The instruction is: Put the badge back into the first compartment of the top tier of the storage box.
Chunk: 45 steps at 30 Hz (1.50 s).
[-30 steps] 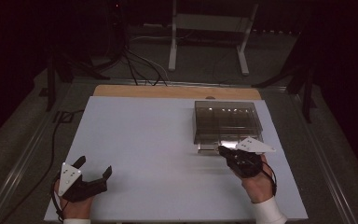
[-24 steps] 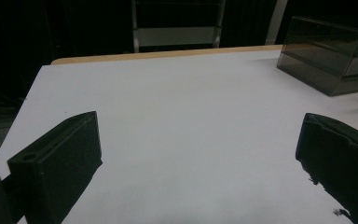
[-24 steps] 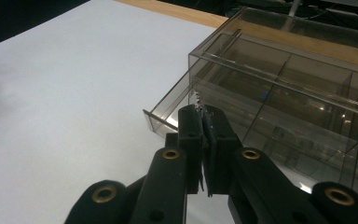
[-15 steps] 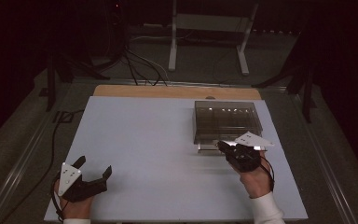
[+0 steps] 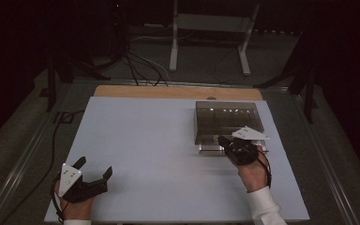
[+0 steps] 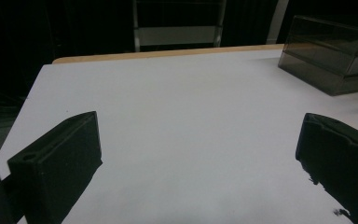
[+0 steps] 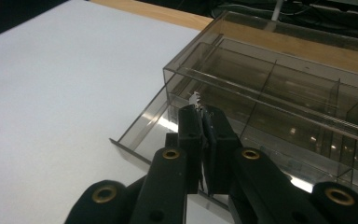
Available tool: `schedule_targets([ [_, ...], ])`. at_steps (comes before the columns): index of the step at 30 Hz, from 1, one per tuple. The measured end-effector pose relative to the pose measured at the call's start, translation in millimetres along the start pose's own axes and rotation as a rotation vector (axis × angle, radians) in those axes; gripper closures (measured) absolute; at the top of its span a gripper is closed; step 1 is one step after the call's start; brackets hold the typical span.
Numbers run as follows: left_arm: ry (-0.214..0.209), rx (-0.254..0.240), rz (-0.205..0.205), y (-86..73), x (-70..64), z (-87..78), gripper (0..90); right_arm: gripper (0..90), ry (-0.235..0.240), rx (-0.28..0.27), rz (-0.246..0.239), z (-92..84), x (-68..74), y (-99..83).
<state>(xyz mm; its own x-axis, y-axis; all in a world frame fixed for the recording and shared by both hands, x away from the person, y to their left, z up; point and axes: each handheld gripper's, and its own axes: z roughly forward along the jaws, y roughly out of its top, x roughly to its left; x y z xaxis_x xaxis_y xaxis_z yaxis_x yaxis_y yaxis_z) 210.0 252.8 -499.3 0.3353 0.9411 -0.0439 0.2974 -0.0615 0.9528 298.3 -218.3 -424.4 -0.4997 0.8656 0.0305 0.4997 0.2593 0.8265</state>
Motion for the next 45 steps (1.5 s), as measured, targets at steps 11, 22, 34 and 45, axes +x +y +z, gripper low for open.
schedule_targets([
  [11, 0.0, 0.0, -0.001, -0.1, 0.1, 0.1, 1.1, 87.5, -0.016, 0.022, 0.011, 9.5, -5.1, -0.4],
  [22, -0.001, 0.0, -0.001, -0.1, 0.0, 0.2, 1.1, 87.4, -0.053, 0.061, -0.018, 20.3, -6.4, -2.9],
  [34, -0.001, 0.002, 0.001, -0.1, 0.1, 0.3, 1.1, 87.3, -0.08, 0.079, -0.042, 25.0, -5.7, -3.4],
  [45, -0.002, 0.0, -0.001, -0.1, 0.1, 0.2, 1.1, 87.0, -0.096, 0.09, -0.068, 27.8, -2.7, -3.5],
])
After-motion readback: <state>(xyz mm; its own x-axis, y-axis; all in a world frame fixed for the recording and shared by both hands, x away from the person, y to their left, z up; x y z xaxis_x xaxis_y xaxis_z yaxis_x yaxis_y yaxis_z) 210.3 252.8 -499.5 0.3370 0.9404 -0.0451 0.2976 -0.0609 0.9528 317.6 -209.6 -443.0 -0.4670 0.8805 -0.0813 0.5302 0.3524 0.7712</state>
